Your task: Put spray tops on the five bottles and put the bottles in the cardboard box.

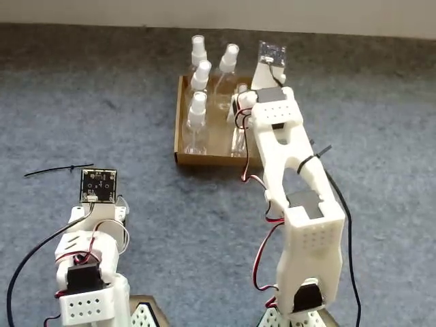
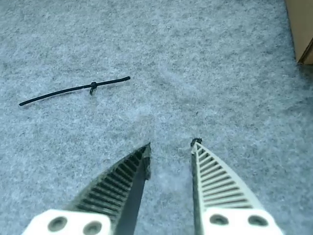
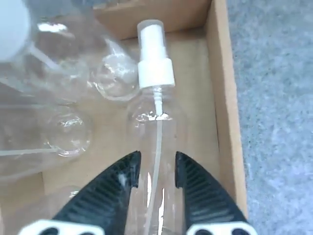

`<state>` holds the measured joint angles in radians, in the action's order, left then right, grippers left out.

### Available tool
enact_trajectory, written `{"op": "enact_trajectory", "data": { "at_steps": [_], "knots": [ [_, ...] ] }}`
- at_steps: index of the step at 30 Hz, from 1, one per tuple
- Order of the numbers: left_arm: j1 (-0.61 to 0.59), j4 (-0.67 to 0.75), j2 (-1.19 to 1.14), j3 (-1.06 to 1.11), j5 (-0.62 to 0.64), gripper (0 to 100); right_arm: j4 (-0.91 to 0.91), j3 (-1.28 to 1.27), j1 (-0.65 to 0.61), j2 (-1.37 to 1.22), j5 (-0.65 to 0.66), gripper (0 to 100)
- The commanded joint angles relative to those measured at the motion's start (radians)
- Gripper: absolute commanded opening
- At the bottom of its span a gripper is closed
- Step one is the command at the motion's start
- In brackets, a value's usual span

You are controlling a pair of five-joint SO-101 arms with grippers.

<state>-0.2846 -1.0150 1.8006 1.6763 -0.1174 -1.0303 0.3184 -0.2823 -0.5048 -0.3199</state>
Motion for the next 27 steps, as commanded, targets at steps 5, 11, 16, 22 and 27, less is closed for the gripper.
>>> {"op": "enact_trajectory", "data": {
  "at_steps": [5, 11, 16, 22, 27],
  "knots": [
    [-0.016, 0.000, 0.013, 0.019, 0.002, 13, -0.007, 0.015, 0.016, 0.016, -0.009, 7.1],
    [-0.016, 0.000, 0.013, 0.019, 0.002, 13, -0.007, 0.015, 0.019, 0.016, -0.011, 7.1],
    [-0.016, 0.000, 0.013, 0.019, 0.002, 13, -0.008, 0.016, 0.051, 0.019, -0.011, 7.1],
    [-0.016, 0.000, 0.013, 0.019, 0.002, 13, -0.085, 0.096, 0.054, 0.030, -0.011, 7.1],
    [-0.016, 0.002, 0.013, 0.019, 0.002, 13, -0.196, 0.240, 0.038, 0.048, -0.006, 7.1]
  ]
}}
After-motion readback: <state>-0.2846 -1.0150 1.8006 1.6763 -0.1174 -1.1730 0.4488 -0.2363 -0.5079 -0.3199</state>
